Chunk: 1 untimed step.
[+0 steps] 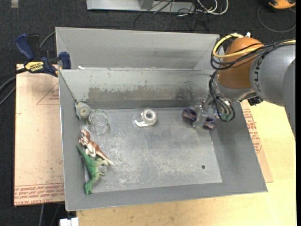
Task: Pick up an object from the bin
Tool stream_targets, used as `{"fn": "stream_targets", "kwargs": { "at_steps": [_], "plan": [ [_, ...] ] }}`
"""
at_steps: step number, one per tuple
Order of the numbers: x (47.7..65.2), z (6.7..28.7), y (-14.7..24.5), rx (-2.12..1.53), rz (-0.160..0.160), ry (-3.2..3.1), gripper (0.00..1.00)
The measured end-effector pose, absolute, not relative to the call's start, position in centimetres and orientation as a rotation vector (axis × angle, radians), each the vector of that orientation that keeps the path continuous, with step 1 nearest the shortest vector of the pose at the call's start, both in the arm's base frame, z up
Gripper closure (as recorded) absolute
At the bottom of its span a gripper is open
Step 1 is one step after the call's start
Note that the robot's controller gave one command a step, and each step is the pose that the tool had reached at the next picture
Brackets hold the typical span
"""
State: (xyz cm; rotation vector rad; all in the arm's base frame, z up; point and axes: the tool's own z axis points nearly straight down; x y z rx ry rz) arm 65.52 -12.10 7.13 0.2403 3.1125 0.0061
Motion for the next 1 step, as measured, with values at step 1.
{"fn": "stream_targets", "kwargs": {
  "at_steps": [1],
  "plan": [
    [63.60,7.00,-11.78,0.291,0.006,3.111,1.00]
  ]
}}
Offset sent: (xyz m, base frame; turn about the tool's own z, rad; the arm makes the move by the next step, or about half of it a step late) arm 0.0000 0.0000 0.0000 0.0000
